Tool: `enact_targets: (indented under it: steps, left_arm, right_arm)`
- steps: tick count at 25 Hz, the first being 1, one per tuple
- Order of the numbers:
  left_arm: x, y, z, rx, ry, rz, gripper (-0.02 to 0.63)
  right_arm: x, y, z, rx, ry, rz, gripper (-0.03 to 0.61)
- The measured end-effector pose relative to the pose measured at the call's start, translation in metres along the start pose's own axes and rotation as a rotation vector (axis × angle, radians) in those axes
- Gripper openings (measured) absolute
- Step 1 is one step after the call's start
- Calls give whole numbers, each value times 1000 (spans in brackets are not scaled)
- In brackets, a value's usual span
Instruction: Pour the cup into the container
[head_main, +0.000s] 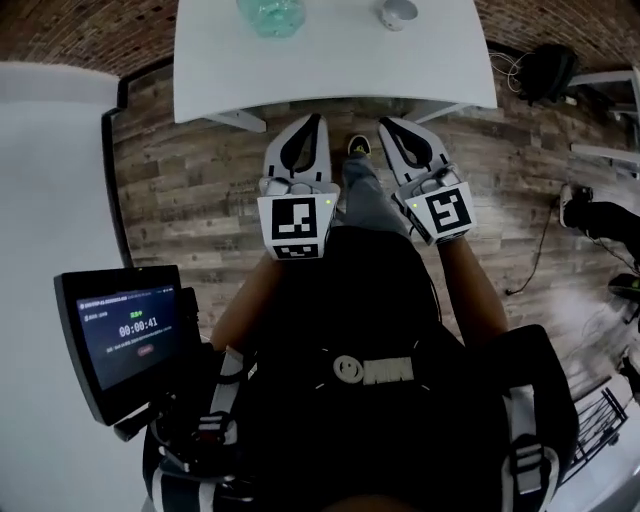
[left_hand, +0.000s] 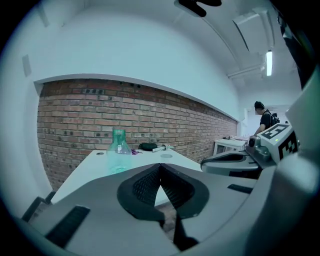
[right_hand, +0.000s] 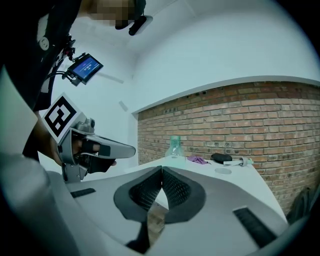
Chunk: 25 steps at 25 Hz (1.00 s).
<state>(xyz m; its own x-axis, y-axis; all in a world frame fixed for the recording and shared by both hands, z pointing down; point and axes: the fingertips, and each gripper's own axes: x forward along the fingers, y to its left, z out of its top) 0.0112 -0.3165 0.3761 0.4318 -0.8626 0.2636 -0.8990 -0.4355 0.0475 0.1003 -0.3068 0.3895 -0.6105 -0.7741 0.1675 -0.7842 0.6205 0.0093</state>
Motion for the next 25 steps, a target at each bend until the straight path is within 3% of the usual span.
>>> enact_targets:
  steps: [6,10,20,25]
  left_arm:
    - [-32,-24,-3,1,-12,-12,0]
    - [-33,-20,-5,-4,-6,-1,0]
    - [-42,-24,-17,-26,51,-4,0]
    - [-52,-47,-20,-31,83,-4,0]
  right_arm:
    - [-35,22,5,-13,4,-21,8]
    - [-30,29,9,-26,-3,1,8]
    - [-36,37,4,-45,44,-1,8]
    - [-70,26,10,-33,38,-15,8]
